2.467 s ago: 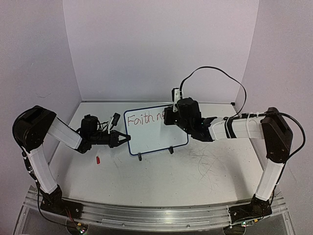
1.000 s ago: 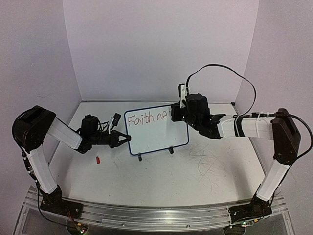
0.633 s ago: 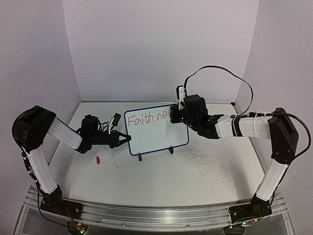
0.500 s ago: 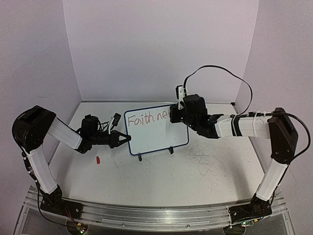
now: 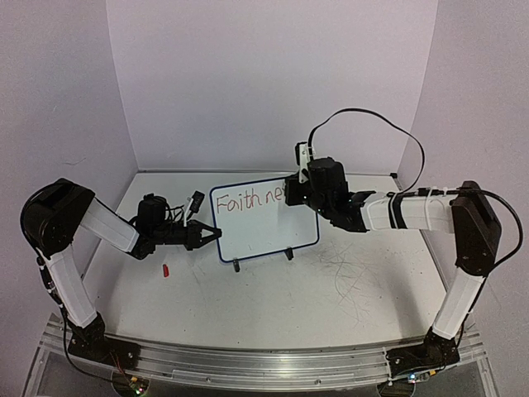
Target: Write a sentence on the whiteboard
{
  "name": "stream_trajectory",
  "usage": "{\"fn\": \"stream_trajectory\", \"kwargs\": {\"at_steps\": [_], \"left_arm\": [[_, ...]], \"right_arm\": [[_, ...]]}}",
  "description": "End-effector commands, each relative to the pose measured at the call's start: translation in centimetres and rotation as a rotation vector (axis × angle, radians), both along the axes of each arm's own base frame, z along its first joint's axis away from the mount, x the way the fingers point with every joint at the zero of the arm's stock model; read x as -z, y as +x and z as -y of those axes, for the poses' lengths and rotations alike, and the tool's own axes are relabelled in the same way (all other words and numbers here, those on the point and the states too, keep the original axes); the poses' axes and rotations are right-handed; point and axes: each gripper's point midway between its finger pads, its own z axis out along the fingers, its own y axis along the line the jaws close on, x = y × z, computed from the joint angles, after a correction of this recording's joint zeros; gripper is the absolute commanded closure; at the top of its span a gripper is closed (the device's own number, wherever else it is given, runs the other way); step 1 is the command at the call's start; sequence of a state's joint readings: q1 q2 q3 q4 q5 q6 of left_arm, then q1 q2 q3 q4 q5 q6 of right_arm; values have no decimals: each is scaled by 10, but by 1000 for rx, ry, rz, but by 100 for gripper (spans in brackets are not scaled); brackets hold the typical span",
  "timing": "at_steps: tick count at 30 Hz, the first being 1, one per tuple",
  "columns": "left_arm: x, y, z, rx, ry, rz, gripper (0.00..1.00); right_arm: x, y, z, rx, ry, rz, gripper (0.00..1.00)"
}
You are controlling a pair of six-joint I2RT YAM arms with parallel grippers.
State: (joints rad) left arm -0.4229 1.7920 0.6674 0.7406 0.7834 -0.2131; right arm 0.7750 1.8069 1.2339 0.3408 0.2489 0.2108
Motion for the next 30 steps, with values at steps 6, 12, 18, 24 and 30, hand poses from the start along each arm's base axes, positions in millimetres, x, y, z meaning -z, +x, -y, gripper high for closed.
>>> {"fn": "stream_trajectory", "kwargs": {"at_steps": [6,12,18,24,30], "left_arm": [[-1,14,-7,-64,46,58,100],[-2,14,-7,-64,46,60,100],[-2,13,-6,-63,46,60,100],[-1,13,-6,-62,48,60,100],[-1,13,-6,-61,49,59,100]], "right_arm": [[8,0,12,55,-15,-16,100],[20,-6,17,58,-16,-44,100],[30,-10,22,66,-17,-67,100],[18,-5,19,72,-15,-37,100],[1,3,15,82,0,6,100]]}}
